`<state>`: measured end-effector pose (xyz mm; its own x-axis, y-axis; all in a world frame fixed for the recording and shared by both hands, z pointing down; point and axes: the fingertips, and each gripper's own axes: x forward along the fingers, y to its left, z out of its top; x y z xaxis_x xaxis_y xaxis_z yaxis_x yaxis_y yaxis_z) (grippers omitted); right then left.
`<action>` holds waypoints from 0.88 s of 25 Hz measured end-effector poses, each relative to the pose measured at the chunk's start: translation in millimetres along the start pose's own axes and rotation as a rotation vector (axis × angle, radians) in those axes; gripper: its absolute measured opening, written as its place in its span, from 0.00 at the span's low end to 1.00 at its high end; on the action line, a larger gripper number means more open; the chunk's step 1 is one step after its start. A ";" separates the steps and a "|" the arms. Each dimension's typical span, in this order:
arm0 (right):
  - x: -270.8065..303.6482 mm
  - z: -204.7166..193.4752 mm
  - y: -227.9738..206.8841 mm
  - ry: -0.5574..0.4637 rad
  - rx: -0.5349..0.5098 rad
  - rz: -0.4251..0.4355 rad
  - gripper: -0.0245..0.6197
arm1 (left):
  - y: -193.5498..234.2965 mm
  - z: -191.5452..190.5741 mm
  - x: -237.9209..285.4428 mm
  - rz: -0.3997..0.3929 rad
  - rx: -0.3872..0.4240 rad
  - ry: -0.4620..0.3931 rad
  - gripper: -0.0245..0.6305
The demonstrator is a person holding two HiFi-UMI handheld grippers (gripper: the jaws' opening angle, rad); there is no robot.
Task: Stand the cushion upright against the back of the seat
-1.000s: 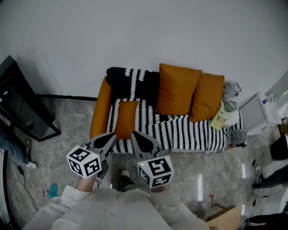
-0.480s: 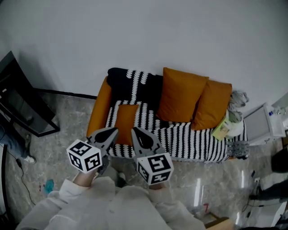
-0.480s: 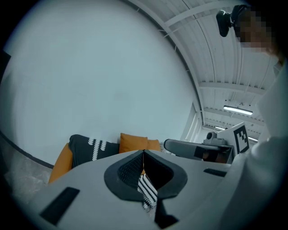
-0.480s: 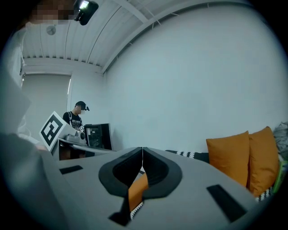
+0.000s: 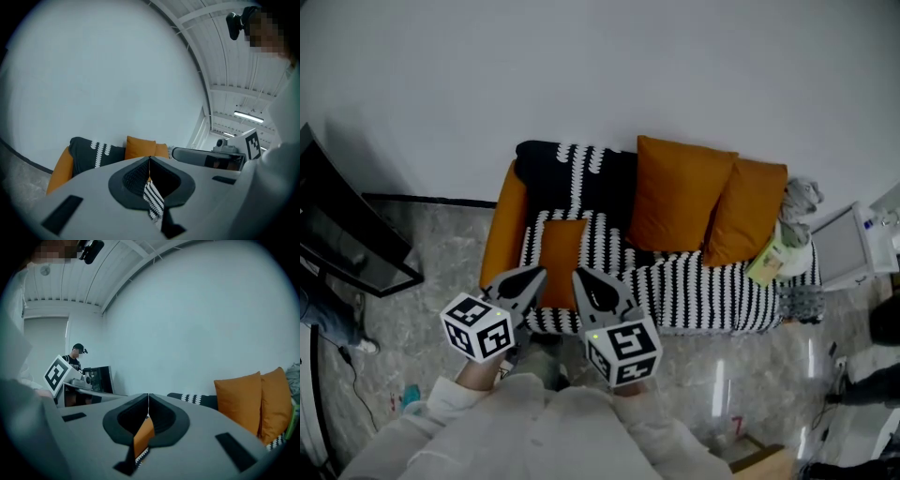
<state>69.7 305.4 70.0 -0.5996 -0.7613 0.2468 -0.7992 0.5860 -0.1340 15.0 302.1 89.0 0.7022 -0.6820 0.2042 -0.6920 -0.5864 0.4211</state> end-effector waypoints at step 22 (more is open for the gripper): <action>156.8 44.9 -62.1 0.042 0.002 -0.064 0.06 | 132.0 82.3 85.4 -0.042 0.002 0.031 0.05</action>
<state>23.4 137.1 74.0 -0.5450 -0.7848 0.2949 -0.8359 0.5358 -0.1190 -30.2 130.4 89.3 0.7352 -0.6434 0.2133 -0.6623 -0.6148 0.4282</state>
